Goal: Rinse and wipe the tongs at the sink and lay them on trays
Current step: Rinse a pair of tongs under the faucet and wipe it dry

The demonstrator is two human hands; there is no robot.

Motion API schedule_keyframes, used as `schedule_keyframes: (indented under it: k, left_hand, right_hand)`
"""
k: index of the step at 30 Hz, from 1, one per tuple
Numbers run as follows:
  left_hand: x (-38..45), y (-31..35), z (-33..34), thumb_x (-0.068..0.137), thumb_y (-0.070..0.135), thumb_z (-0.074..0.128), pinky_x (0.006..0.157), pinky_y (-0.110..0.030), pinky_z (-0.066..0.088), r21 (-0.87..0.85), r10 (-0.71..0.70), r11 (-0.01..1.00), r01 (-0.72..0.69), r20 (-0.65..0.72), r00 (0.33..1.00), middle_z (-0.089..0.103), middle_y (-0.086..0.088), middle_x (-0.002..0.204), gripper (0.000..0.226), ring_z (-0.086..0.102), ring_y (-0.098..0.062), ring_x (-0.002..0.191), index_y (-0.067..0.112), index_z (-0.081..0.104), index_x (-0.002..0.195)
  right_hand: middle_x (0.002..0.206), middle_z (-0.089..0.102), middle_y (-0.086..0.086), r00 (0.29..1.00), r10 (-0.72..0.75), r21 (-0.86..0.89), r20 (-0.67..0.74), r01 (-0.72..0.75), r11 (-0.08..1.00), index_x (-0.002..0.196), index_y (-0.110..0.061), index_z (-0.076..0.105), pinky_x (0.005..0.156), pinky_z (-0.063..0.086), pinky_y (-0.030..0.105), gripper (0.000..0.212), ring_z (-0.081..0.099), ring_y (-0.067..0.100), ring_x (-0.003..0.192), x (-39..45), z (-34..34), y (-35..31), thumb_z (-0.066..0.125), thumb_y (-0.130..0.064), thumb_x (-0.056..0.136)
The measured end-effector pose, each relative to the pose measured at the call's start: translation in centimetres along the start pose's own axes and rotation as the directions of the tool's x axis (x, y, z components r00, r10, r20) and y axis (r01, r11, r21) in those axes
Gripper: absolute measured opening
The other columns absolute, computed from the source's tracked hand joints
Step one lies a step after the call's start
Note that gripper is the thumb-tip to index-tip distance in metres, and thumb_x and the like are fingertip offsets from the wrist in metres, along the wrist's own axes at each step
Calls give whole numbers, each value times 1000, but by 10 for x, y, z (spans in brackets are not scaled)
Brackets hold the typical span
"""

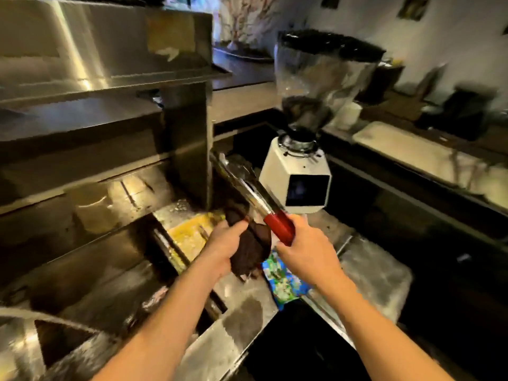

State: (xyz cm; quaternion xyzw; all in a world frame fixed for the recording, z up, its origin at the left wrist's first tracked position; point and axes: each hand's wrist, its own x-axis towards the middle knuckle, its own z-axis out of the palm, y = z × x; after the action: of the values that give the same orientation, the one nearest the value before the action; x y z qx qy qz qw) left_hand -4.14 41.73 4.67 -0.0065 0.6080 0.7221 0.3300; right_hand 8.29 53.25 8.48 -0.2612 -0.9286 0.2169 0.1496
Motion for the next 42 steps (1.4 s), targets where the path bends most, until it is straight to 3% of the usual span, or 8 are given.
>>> schedule_keyframes:
  k: [8, 16, 20, 26, 31, 35, 37, 42]
  left_hand:
    - [-4, -17, 161, 100, 10, 51, 55, -30, 59, -28, -46, 998, 61, 374, 926, 76, -10, 73, 20, 74, -21, 62, 6, 67, 89]
    - [14, -45, 264, 93, 22, 66, 69, -39, 61, 62, -188, 982, 178, 345, 920, 76, -16, 93, 26, 75, -29, 77, 5, 65, 112]
    - [35, -52, 299, 92, 20, 67, 98, -56, 52, 57, -217, 976, 210, 330, 919, 74, -19, 111, 25, 71, -35, 103, 7, 66, 114]
    - [61, -56, 335, 92, 25, 69, 91, -53, 56, 58, -211, 977, 204, 328, 921, 75, -17, 109, 29, 73, -34, 100, 10, 66, 117]
    - [84, -48, 368, 91, 29, 68, 86, -46, 60, 118, -167, 984, 136, 327, 930, 79, -10, 94, 22, 75, -30, 92, 15, 70, 108]
    - [94, -39, 387, 94, 25, 64, 84, -43, 60, 107, -166, 985, 136, 359, 918, 80, -7, 88, 12, 76, -26, 87, 16, 71, 100]
    - [98, -34, 392, 95, 23, 63, 84, -43, 60, 97, -166, 985, 140, 373, 913, 79, -9, 92, 13, 76, -27, 89, 15, 71, 102]
    - [98, -25, 397, 98, 20, 59, 87, -45, 59, 59, -176, 984, 166, 409, 895, 78, -16, 101, 22, 75, -30, 93, 7, 68, 112]
  right_hand:
    - [94, 68, -12, 936, 336, 250, -109, -301, 920, 124, -42, 51, 68, 47, 29, 58, 62, 12, 80, -12, -82, 109, 55, -48, 66]
    - [87, 64, -7, 841, 541, 357, 20, -511, 782, 120, -31, 50, 57, 43, 28, 62, 63, 13, 73, 17, -142, 195, 60, -47, 61]
    - [82, 64, 7, 816, 574, 304, 63, -564, 768, 112, -12, 52, 53, 44, 29, 63, 62, 24, 64, 69, -186, 238, 59, -38, 55]
    - [73, 59, 8, 801, 593, 162, 80, -597, 786, 80, -11, 55, 50, 42, 29, 20, 57, 23, 59, 149, -234, 276, 58, -31, 78]
    - [70, 65, 11, 817, 574, -130, 46, -565, 815, 75, -10, 55, 53, 59, 32, 28, 67, 25, 49, 188, -244, 298, 55, -36, 86]
    - [74, 58, 1, 860, 508, -443, -46, -473, 761, 80, -15, 56, 55, 43, 29, 38, 60, 25, 71, 206, -237, 309, 57, -53, 79]
    - [71, 50, 0, 868, 490, -444, -75, -469, 763, 83, -18, 57, 52, 34, 28, 35, 52, 26, 72, 215, -231, 312, 59, -53, 78]
    - [85, 61, 4, 848, 522, -300, -90, -523, 798, 108, -10, 65, 64, 46, 33, 51, 62, 27, 83, 240, -219, 323, 60, -51, 80]
